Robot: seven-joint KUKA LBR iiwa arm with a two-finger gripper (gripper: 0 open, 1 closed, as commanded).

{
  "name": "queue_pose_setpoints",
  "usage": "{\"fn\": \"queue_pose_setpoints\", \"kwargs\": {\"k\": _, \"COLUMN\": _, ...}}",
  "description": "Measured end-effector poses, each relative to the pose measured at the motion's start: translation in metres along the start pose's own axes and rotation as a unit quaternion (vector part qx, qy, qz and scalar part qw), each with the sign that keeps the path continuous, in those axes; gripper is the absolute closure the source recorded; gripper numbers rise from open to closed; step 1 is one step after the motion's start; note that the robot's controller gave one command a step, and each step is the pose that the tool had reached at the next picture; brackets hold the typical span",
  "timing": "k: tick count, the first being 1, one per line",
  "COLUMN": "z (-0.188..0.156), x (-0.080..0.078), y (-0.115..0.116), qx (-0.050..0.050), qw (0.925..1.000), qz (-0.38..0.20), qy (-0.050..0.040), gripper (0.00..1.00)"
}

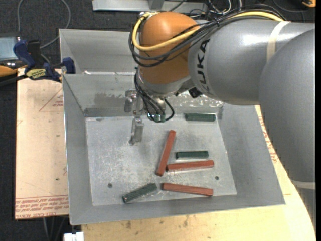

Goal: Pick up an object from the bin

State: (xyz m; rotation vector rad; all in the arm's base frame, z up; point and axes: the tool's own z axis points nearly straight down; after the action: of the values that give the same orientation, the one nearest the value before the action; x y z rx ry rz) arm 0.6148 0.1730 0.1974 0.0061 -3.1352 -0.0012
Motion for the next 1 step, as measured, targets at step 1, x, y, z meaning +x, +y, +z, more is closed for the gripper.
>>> {"fn": "queue_pose_setpoints", "kwargs": {"k": 1, "z": 0.125, "x": 0.025, "y": -0.019, "qx": 0.001, "qw": 0.9962, "qz": -0.087, "qy": 0.0002, "gripper": 0.0}}
